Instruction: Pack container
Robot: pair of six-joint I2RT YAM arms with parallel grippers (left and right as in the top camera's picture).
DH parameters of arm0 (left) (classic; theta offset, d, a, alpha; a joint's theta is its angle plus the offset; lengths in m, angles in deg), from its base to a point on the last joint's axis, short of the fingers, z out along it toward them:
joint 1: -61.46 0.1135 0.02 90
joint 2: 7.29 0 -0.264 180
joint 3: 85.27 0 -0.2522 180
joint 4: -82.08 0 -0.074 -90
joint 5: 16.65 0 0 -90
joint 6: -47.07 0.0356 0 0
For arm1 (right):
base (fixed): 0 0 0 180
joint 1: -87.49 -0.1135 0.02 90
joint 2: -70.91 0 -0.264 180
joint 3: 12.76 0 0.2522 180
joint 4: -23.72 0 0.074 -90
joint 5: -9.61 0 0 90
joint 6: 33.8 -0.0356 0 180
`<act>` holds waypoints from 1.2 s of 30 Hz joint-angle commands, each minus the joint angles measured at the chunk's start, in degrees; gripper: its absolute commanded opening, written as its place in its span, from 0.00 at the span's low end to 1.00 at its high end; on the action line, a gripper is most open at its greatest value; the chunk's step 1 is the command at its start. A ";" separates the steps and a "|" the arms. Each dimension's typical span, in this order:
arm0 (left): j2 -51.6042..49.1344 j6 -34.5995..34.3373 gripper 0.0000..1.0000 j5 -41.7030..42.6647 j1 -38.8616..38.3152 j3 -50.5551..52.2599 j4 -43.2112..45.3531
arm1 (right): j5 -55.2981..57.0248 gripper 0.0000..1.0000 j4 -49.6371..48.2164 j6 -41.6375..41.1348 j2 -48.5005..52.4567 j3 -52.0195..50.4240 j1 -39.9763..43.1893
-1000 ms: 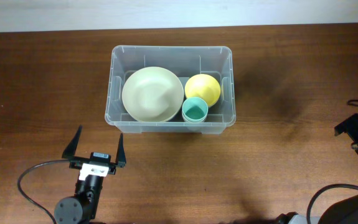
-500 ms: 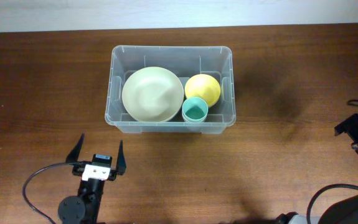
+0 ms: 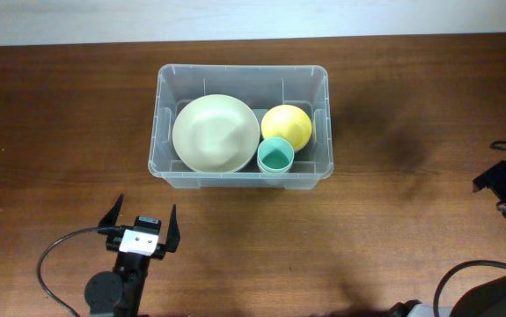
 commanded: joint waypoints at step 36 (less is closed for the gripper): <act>0.39 0.26 1.00 0.46 0.31 0.24 -0.13 | 0.33 0.99 0.04 -0.63 0.22 -0.09 0.11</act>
